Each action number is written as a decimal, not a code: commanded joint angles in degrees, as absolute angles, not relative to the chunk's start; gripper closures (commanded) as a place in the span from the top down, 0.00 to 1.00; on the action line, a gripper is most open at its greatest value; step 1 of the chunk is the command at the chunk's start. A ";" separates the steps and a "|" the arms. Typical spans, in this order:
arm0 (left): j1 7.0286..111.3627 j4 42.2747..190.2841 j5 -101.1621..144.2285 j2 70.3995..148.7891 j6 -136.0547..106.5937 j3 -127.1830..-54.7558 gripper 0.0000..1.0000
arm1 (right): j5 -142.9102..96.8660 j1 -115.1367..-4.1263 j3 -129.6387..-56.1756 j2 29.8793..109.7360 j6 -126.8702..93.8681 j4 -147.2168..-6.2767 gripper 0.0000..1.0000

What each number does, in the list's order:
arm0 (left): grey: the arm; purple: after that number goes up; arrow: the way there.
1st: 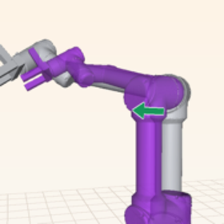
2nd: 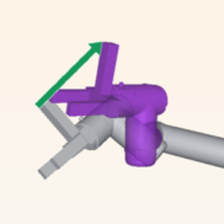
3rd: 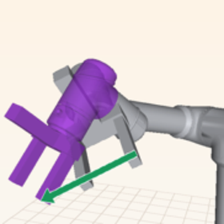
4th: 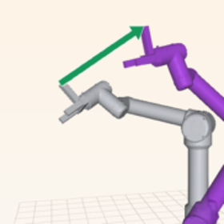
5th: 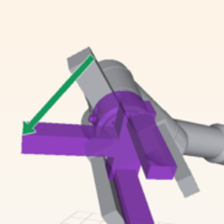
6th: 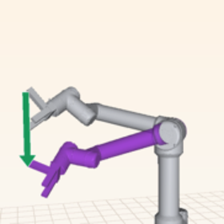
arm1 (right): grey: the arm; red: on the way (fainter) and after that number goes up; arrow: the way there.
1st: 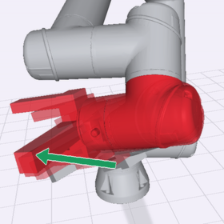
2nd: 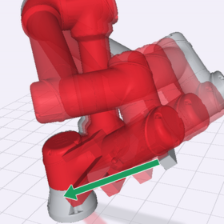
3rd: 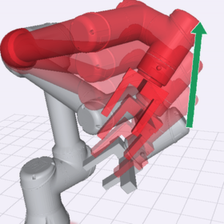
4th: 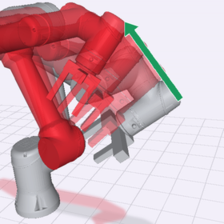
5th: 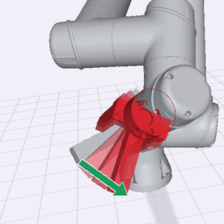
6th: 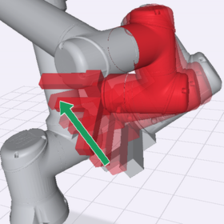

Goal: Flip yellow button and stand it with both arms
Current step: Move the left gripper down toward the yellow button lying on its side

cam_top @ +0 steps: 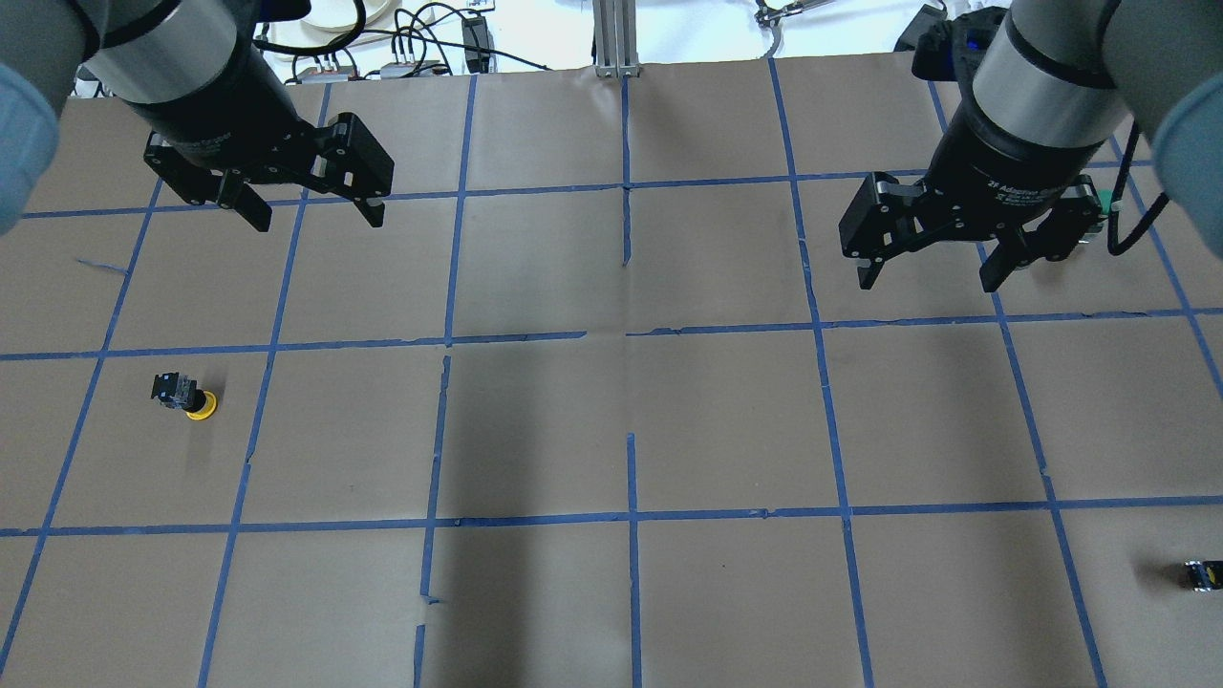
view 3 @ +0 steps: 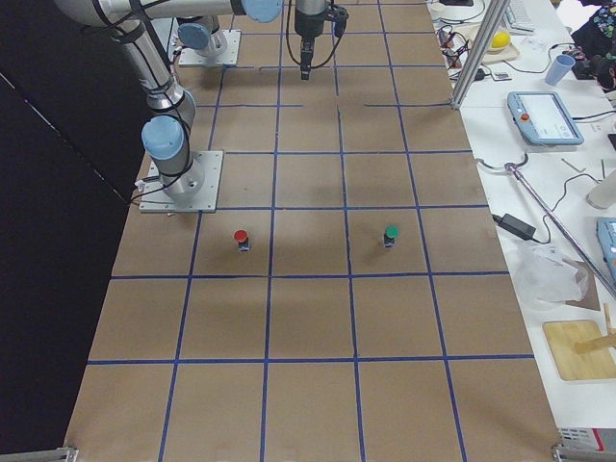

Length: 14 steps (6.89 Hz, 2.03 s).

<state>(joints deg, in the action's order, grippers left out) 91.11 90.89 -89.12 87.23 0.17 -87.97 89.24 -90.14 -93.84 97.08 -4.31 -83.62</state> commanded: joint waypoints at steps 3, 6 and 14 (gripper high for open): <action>83.37 93.50 -89.74 86.75 2.37 -89.11 0.99 | 88.95 -90.26 -93.96 97.03 -4.31 -83.67 1.00; 71.06 93.78 -90.88 87.44 6.94 -92.45 1.00 | 89.30 -90.26 -93.96 97.12 -4.31 -83.50 1.00; 55.11 66.01 -93.24 103.16 27.33 -106.97 0.97 | 89.21 -90.26 -94.04 97.21 -4.31 -83.50 1.00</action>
<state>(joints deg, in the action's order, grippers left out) 55.27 67.96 -92.22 100.18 26.13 -107.08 89.21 -90.26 -94.04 97.20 -4.31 -83.53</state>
